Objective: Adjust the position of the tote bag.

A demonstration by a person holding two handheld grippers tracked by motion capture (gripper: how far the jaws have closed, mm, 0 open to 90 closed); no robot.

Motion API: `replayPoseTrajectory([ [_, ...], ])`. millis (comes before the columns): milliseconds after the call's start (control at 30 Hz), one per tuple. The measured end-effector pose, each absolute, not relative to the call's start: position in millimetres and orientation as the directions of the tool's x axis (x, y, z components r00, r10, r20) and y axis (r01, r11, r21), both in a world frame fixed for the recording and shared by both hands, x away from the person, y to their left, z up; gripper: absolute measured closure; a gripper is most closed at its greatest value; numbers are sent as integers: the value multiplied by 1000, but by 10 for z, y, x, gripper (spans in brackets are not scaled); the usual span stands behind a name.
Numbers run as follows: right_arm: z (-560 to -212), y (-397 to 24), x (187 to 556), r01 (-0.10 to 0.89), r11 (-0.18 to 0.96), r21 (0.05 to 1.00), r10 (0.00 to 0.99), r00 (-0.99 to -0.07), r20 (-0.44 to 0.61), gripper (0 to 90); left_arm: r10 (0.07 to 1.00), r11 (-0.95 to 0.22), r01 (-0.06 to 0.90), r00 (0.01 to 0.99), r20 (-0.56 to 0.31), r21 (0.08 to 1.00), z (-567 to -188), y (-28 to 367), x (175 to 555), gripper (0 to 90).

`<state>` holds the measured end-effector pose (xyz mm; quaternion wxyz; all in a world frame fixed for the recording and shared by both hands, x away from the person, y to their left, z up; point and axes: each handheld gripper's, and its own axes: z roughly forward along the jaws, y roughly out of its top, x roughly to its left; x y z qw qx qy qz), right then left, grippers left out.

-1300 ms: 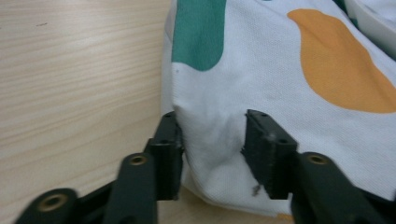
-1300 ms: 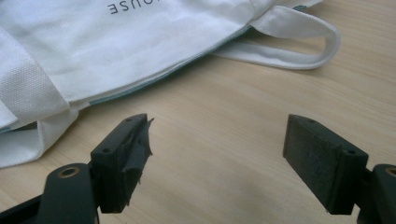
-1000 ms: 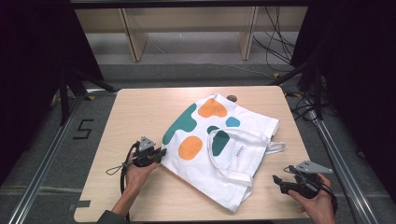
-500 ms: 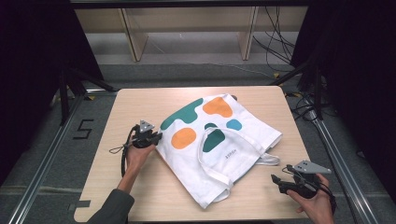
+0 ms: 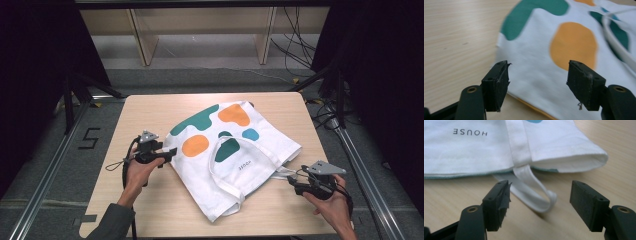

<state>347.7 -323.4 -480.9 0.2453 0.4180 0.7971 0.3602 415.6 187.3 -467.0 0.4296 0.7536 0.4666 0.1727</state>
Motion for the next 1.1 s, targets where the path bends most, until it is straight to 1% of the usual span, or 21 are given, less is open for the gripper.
replayPoseTrajectory([
  [33,-4812,-3220,3548,480,407,777,833,-544,-100,393,845,-204,551,516,-138,810,-4660,1854,4097,304],
  [67,-4812,-3220,3548,480,407,777,833,-544,-100,393,835,-210,544,532,-141,812,-4651,1820,4018,304],
  [133,-4832,-3214,3642,462,453,763,808,-575,-131,445,813,-235,540,565,-141,808,-4650,1754,3867,289],
  [167,-4858,-3166,3688,489,453,745,806,-582,-108,459,806,-232,520,576,-137,822,-4666,1664,3721,287],
  [200,-4879,-3158,3728,475,486,734,787,-603,-131,480,809,-260,514,578,-106,818,-4658,1653,3675,286],
  [233,-4879,-3158,3728,475,486,734,787,-603,-131,480,809,-260,514,578,-106,818,-4658,1653,3675,286],
  [267,-4894,-3141,3733,475,492,729,781,-611,-129,518,806,-290,498,587,-71,817,-4656,1622,3615,286],
  [333,-4930,-3111,3760,474,525,707,748,-653,-118,636,794,-295,491,603,-75,820,-4647,1589,3542,285],
  [367,-4935,-3100,3752,478,531,700,750,-649,-126,708,795,-294,482,603,-69,825,-4641,1574,3495,284],
  [400,-4929,-3090,3731,462,543,701,733,-669,-126,816,790,-281,476,608,-81,833,-4645,1539,3435,270],
  [433,-4929,-3090,3731,462,543,701,733,-669,-126,816,790,-281,476,608,-81,833,-4645,1539,3435,270],
  [467,-4916,-3083,3713,463,541,702,729,-675,-117,838,788,-291,477,611,-75,829,-4639,1541,3410,270],
  [567,-4907,-3031,3663,447,563,696,705,-698,-122,861,777,-274,478,621,-101,834,-4646,1516,3305,259],
  [633,-4904,-2931,3548,450,567,690,682,-726,-88,868,760,-303,466,645,-85,831,-4654,1501,3215,251],
  [667,-4905,-2902,3513,429,575,697,663,-743,-90,869,757,-319,463,650,-71,827,-4657,1499,3183,251],
  [700,-4902,-2866,3462,433,566,701,659,-749,-69,870,757,-319,463,650,-71,827,-4657,1499,3183,247],
  [867,-4891,-2677,3297,409,579,706,617,-785,-52,871,729,-371,442,683,-38,816,-4689,1527,3012,242],
  [900,-4891,-2677,3297,409,579,706,617,-785,-52,871,729,-371,442,683,-38,816,-4689,1527,3012,244],
  [933,-4891,-2633,3269,411,582,702,613,-789,-47,870,743,-341,447,668,-54,827,-4708,1517,2970,244],
  [1000,-4902,-2560,3225,394,594,702,591,-805,-49,870,727,-363,447,685,-52,817,-4725,1555,2871,244],
  [1100,-4903,-2543,3211,390,592,705,590,-806,-50,866,720,-389,447,693,-38,806,-4754,1599,2785,242],
])
